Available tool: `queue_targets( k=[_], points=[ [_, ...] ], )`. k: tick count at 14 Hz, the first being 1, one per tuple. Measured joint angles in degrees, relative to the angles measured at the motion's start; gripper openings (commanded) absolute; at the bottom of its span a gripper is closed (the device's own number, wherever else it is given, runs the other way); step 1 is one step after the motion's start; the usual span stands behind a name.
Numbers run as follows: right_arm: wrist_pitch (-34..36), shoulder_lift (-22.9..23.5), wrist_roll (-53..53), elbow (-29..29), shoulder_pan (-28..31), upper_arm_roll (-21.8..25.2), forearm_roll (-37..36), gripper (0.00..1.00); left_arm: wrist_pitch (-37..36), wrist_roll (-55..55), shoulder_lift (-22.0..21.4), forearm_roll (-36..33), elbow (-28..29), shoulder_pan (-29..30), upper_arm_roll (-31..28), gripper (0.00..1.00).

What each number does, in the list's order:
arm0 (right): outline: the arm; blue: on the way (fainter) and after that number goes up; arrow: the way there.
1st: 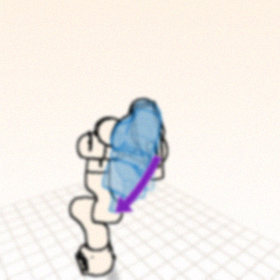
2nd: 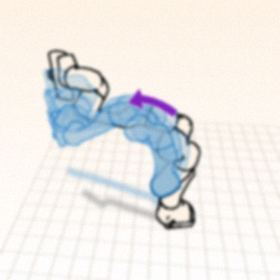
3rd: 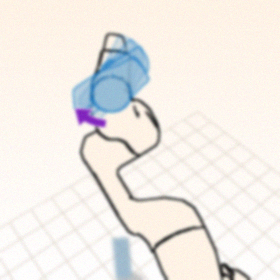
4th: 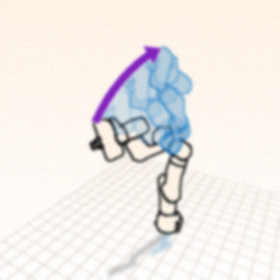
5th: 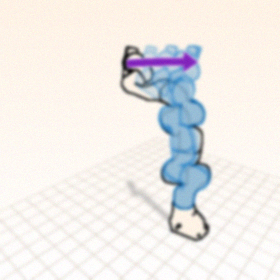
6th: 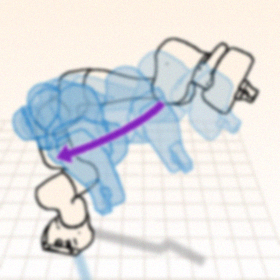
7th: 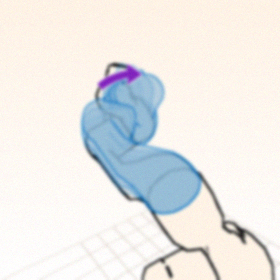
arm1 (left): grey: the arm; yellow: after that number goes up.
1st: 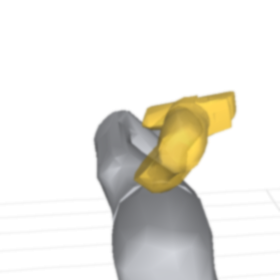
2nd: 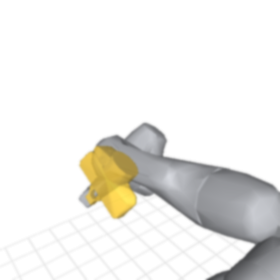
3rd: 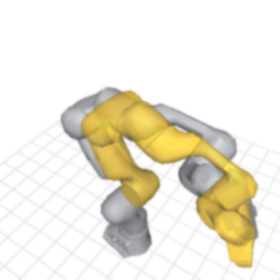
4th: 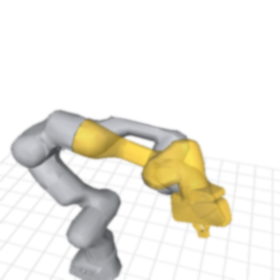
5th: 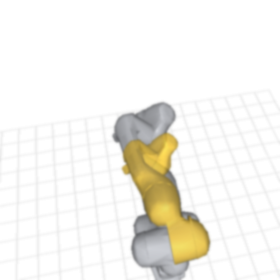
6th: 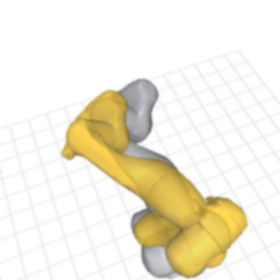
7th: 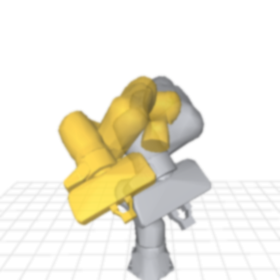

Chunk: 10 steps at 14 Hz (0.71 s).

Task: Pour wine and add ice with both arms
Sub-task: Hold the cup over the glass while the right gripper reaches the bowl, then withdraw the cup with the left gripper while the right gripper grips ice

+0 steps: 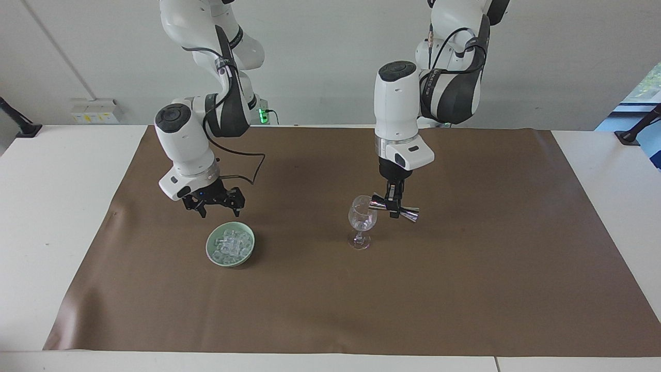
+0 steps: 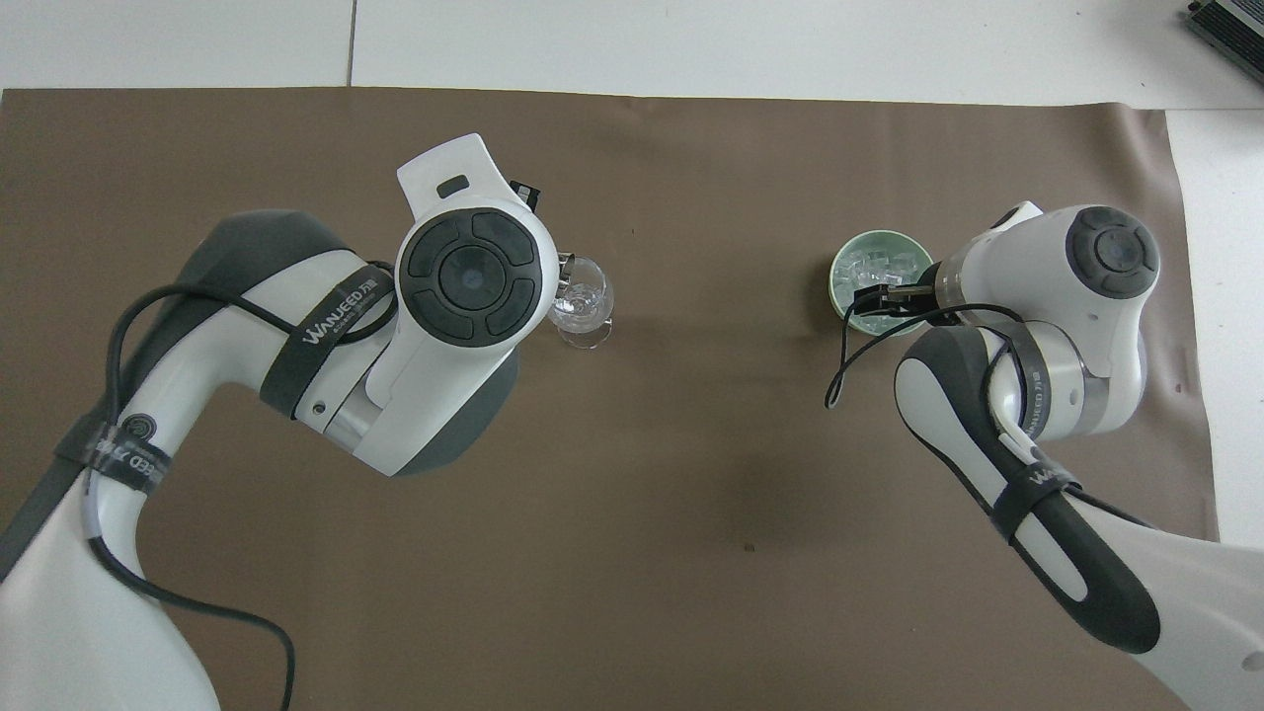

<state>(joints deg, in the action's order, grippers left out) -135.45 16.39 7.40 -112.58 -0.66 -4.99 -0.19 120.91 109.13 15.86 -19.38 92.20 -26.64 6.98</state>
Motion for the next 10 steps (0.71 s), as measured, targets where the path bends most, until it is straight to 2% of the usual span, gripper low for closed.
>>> queue_targets(
  k=[6, 10],
  points=[
    [-1.18, 1.06, 9.31, 0.69, -0.21, 0.1, -0.09, 1.0, -0.03, 0.04, 0.0, -0.08, -0.02, 0.0, -0.03, 0.0],
    [-1.19, 1.07, 11.11, 1.46, -1.05, 0.09, -0.09, 1.0, -0.04, 0.06, 0.0, -0.09, -0.02, -0.01, -0.03, 0.0]
  ],
)
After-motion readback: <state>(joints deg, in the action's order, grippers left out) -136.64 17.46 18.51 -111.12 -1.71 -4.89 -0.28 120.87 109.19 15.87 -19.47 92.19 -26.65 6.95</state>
